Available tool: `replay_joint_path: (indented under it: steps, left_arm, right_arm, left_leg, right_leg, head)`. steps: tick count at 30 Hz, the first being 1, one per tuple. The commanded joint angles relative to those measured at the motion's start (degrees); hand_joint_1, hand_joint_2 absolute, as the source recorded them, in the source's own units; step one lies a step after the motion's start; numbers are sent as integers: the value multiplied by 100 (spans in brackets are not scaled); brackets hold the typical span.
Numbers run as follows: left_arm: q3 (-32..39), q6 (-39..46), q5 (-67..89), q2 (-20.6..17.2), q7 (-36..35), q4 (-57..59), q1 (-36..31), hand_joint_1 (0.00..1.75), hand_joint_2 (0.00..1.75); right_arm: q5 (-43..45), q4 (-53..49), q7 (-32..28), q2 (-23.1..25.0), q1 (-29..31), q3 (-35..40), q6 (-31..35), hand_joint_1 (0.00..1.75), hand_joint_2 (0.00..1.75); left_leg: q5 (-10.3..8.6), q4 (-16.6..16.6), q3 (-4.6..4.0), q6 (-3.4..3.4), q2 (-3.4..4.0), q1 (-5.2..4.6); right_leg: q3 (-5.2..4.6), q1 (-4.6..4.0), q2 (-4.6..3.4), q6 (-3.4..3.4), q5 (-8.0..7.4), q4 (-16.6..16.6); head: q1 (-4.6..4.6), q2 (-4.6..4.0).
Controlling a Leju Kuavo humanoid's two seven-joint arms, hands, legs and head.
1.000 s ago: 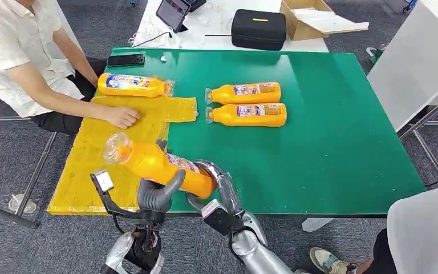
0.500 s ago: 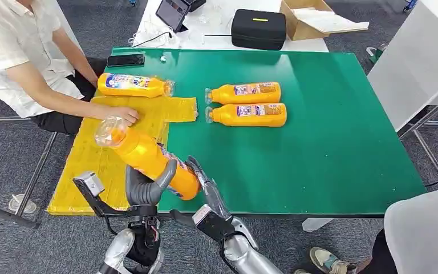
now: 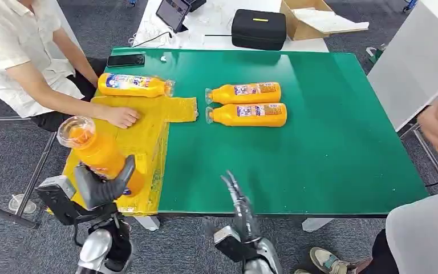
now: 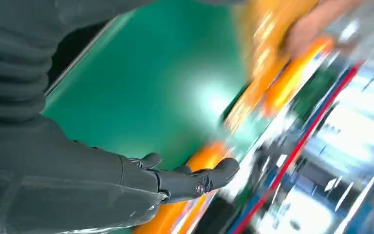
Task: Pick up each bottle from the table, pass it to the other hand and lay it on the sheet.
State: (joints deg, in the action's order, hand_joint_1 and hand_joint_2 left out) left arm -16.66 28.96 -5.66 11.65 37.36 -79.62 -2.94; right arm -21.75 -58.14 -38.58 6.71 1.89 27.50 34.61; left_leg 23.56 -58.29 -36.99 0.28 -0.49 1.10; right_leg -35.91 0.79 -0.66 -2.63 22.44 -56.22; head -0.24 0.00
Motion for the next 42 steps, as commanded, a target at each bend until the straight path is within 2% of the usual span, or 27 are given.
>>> replay_joint_path:
  steps: [1, 7, 9, 12, 14, 17, 22, 26, 27, 28, 32, 33, 34, 35, 36, 37, 40, 42]
  left_arm:
    - [552, 62, 134, -189, -93, 67, 33, 175, 175]
    - [549, 59, 139, -180, -93, 65, 30, 175, 175]
    - [623, 403, 572, -196, -263, 170, 11, 175, 175]
    - [770, 614, 1237, -315, -518, 671, -173, 175, 175]
    - [528, 987, 2417, -517, -720, 1173, -351, 175, 175]
    - [432, 769, 3485, -576, -1272, 2279, -753, 175, 175]
    - [-288, 864, 5392, -627, -1698, 4074, -1532, 175, 175]
    - [-345, 848, 5594, -631, -1835, 4267, -1636, 175, 175]
    - [-426, 720, 5746, -636, -1907, 4403, -1713, 175, 175]
    - [-440, 513, 5774, -628, -1948, 4588, -1806, 175, 175]
    - [-734, 216, 6348, -682, -2178, 5182, -2080, 173, 175]
    - [-763, 41, 6373, -678, -2157, 5296, -2157, 148, 175]
    - [-773, 24, 6384, -679, -2145, 5307, -2170, 122, 175]
    - [-811, -102, 6416, -694, -2119, 5356, -2211, 119, 175]
    - [-812, -230, 6406, -710, -2124, 5395, -2219, 96, 175]
    - [-818, -350, 6402, -720, -2125, 5410, -2230, 47, 175]
    - [-960, -692, 6546, -837, -2159, 5423, -2248, 37, 175]
    - [-1085, -948, 6663, -911, -2127, 5555, -2307, 5, 175]
  right_arm:
    - [-95, -309, 69, -374, -283, -673, 119, 0, 0]
    - [-110, -308, 78, -357, -277, -665, 112, 0, 0]
    - [51, -583, 75, -243, -408, -967, 65, 0, 0]
    - [37, -1202, -40, -121, -645, -1280, -20, 0, 0]
    - [-109, -1377, -142, -107, -683, -1213, -41, 0, 0]
    - [-141, -1408, -142, -97, -531, -1117, -9, 0, 0]
    - [0, -1327, -142, -149, -246, -907, -120, 0, 0]
    - [-4, -1269, -142, -160, -191, -854, -115, 0, 0]
    - [2, -1245, -142, -161, -157, -814, -104, 0, 0]
    - [55, -1165, -142, -137, -87, -772, -156, 0, 0]
    - [170, -1092, -142, -164, 21, -537, -111, 0, 0]
    - [224, -1097, -142, -166, 30, -522, -103, 0, 0]
    - [244, -1100, -142, -166, 26, -523, -102, 0, 0]
    - [329, -1081, -142, -165, 18, -540, -146, 0, 0]
    - [375, -1039, -142, -159, 25, -548, -191, 0, 0]
    - [402, -1039, -142, -170, 18, -536, -222, 0, 0]
    - [482, -995, -142, -216, 10, -447, -233, 0, 0]
    - [590, -1020, -142, -261, 27, -374, -255, 0, 0]
  left_leg:
    - [4, 4, 19, 3, -2, -3]
    - [3, 3, 19, 2, 0, -1]
    - [5, 4, 25, 3, 3, -1]
    - [5, 5, 27, 2, -1, -3]
    - [7, 7, 37, 2, -2, -5]
    - [-3, 10, 19, 1, -3, -3]
    - [-8, 11, 23, 2, -8, -5]
    - [-4, 8, 36, 5, 5, -4]
    - [1, 8, 47, 5, 12, -4]
    - [-7, 5, 19, 1, 7, 0]
    - [0, 11, 55, 1, 6, -2]
    - [3, 11, 62, 2, 9, -2]
    - [-5, 5, 32, 1, 11, 0]
    - [-7, 4, 27, 1, 7, 2]
    - [-6, 7, 37, 3, 8, -1]
    - [-10, 6, 27, 0, 6, 0]
    - [-6, 10, 56, 2, 13, -2]
    - [-9, 9, 45, -3, 19, 0]
  right_leg:
    - [20, 0, 9, 7, 7, 1]
    - [18, -2, 6, 8, 5, 1]
    - [22, -2, 5, 9, 8, 1]
    - [23, 0, 10, 10, 10, -2]
    - [33, 1, 12, 12, 13, -1]
    - [16, 1, 9, 7, 2, 4]
    - [21, 3, 15, 7, 0, 5]
    - [32, 0, 5, 11, 3, 2]
    - [42, 0, 0, 14, 6, 2]
    - [17, -2, 0, 7, -4, 2]
    - [49, -4, 6, 18, 7, 1]
    - [55, -4, 6, 21, 9, 0]
    - [26, -4, -4, 10, -3, 1]
    - [23, -4, -1, 10, -4, 0]
    - [31, -2, 2, 13, -1, 0]
    - [23, -3, 1, 10, -4, -1]
    - [51, -3, 0, 18, 0, 1]
    - [40, -2, -12, 12, -5, 2]
  head:
    - [2, 0]
    - [0, 0]
    - [0, 0]
    - [0, 0]
    - [0, 0]
    - [2, 0]
    - [0, 0]
    - [0, 0]
    - [2, 0]
    - [0, 0]
    - [0, 0]
    - [0, 0]
    - [0, 0]
    - [2, 0]
    - [0, 0]
    - [0, 0]
    - [0, 0]
    - [0, 0]
